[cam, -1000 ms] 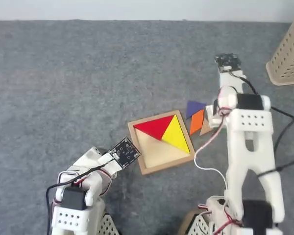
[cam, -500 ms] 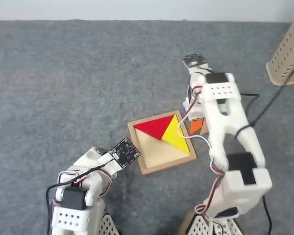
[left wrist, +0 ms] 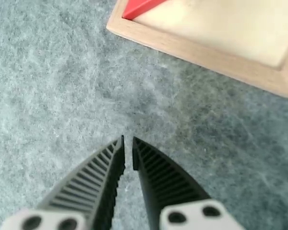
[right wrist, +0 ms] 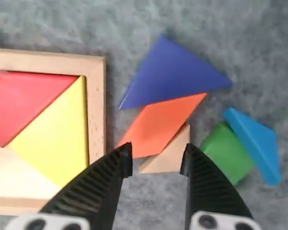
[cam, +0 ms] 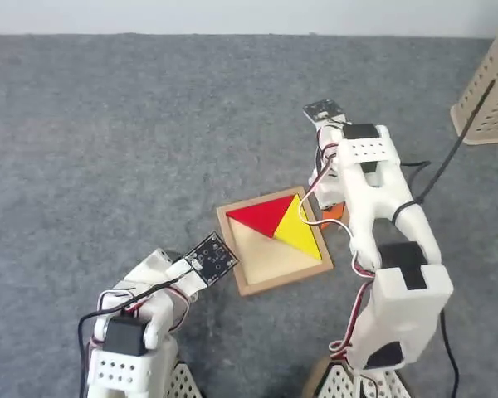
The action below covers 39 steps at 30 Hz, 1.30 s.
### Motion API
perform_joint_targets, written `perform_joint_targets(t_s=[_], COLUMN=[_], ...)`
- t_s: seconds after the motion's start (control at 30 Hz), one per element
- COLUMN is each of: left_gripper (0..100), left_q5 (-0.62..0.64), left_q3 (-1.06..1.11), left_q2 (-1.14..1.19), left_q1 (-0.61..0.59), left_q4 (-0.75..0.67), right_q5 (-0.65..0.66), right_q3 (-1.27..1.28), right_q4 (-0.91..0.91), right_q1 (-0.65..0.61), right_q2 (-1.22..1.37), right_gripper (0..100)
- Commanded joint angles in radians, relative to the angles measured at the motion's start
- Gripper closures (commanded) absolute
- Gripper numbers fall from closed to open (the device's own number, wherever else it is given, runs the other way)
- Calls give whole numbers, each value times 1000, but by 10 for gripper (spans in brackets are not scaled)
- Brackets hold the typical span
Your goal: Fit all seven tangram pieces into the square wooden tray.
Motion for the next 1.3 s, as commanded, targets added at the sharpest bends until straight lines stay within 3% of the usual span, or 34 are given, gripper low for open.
perform_joint_targets(t_s=[0.0, 0.53, 0.93, 1.27], left_gripper=[973, 973, 973, 973], left_q5=[-11, -11, -11, -11], left_q3=[-10, -10, -10, -10], left_q2=[-17, -17, -17, -17], left_q1=[-3, -3, -3, -3], left_q4=[5, 5, 5, 5], right_q5=[9, -253, -255, -192], right_q3=[-58, -60, -54, -54], right_q4=[-21, -105, -94, -68], right_q1=[-15, -30, -48, 174], right_q2=[22, 140, 159, 71], right_gripper=[827, 828, 828, 828])
